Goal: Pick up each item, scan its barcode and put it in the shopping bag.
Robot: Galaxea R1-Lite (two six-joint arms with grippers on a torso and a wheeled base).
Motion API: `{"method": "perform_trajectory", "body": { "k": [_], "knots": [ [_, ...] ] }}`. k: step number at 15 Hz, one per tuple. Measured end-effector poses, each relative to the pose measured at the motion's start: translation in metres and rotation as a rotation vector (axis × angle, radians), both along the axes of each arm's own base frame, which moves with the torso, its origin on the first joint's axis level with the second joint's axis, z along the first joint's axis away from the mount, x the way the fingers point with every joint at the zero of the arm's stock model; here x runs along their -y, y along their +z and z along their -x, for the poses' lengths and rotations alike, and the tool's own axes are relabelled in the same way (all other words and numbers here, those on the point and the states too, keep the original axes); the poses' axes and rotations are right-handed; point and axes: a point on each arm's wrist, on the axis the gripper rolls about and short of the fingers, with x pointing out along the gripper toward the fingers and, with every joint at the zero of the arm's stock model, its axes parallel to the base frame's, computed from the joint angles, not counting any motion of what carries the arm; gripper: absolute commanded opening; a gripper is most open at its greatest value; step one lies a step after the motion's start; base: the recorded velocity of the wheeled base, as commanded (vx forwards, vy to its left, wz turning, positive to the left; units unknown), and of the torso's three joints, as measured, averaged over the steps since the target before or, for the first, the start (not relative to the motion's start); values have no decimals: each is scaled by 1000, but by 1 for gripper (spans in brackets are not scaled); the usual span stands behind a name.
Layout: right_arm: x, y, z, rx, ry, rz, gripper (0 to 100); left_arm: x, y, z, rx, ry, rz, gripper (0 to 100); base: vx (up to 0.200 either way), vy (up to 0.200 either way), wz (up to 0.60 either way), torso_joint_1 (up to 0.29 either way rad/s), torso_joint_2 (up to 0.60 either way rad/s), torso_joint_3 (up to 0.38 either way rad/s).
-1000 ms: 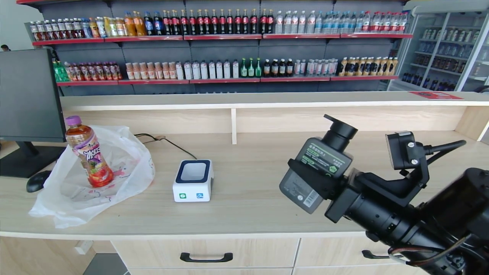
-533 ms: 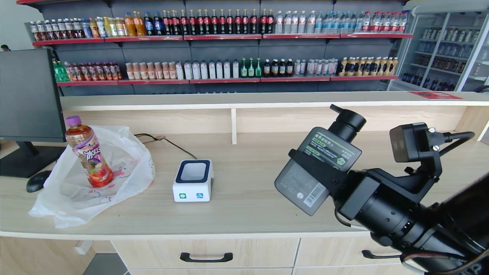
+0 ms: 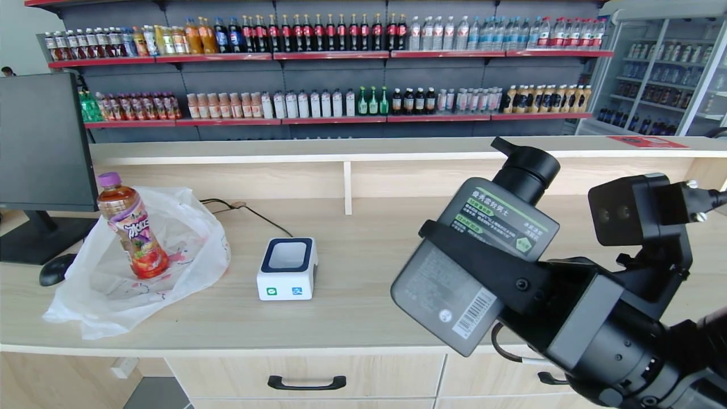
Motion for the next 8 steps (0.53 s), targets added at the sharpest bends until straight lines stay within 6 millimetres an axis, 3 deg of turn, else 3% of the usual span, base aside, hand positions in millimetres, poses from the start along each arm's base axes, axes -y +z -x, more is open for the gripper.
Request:
{"method": "perform_trajectory", "body": {
  "k": [8],
  "knots": [
    [0,5,5,-13,28,-30,0,0,0,0,0,0,0,100,0,0,0,0,0,0]
  ]
}}
